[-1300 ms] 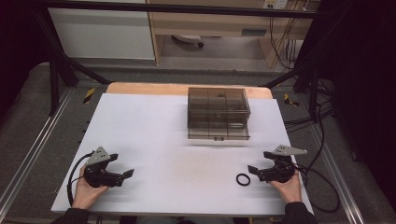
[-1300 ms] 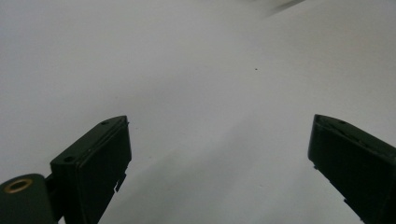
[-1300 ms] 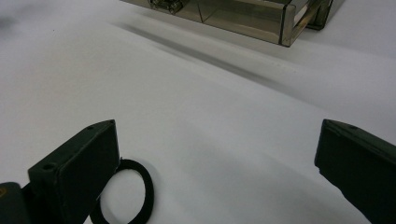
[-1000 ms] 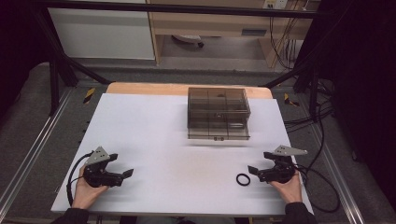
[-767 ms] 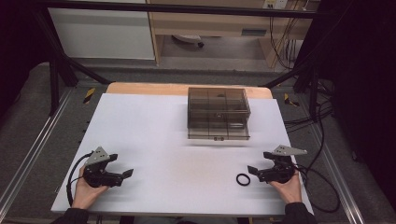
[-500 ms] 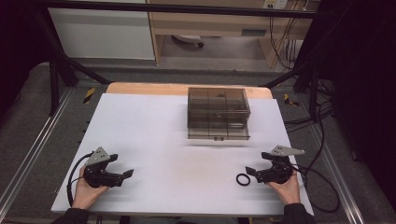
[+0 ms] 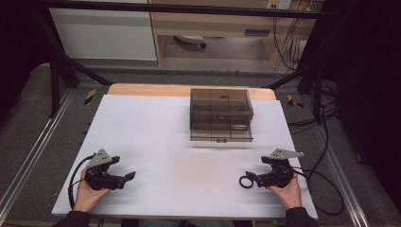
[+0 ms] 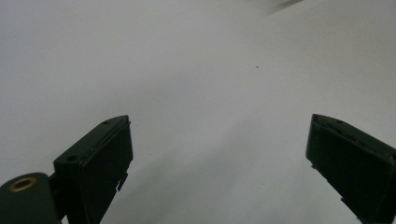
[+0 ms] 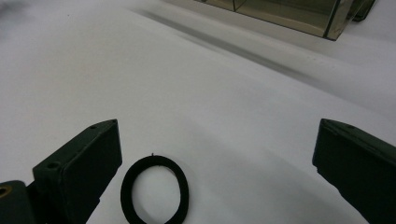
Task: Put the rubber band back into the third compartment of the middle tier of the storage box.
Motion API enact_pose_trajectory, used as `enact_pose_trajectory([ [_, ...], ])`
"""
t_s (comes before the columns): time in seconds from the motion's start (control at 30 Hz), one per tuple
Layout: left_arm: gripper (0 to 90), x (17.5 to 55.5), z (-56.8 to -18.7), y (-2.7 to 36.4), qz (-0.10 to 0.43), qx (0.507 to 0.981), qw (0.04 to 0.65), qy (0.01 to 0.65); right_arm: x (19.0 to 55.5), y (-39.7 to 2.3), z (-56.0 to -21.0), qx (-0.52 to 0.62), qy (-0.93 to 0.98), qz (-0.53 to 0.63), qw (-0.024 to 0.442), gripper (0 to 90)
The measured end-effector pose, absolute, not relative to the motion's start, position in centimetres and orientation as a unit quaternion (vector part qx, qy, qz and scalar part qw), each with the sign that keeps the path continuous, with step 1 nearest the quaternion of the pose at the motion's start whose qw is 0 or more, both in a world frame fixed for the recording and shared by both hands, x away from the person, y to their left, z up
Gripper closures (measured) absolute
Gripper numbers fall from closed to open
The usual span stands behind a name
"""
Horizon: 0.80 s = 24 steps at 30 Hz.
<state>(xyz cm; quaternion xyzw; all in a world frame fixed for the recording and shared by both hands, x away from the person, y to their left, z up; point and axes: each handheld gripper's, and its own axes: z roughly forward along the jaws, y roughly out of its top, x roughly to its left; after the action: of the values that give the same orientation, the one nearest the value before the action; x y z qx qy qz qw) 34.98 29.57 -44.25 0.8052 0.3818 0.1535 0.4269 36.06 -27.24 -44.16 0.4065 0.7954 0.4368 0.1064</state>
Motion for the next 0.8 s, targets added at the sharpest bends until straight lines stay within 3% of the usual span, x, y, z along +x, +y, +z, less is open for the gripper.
enact_pose_trajectory([
  [0.53, 7.1, 35.0, -44.4, 29.6, 0.152, 0.806, 0.425, 0.383, 35.9, -26.5, -44.6, 0.397, 0.811, 0.420, 0.097, 9.8],
  [0.8, 7.5, 35.0, -44.5, 29.5, 0.151, 0.806, 0.425, 0.384, 35.8, -26.0, -44.8, 0.378, 0.826, 0.410, 0.088, 20.8],
])
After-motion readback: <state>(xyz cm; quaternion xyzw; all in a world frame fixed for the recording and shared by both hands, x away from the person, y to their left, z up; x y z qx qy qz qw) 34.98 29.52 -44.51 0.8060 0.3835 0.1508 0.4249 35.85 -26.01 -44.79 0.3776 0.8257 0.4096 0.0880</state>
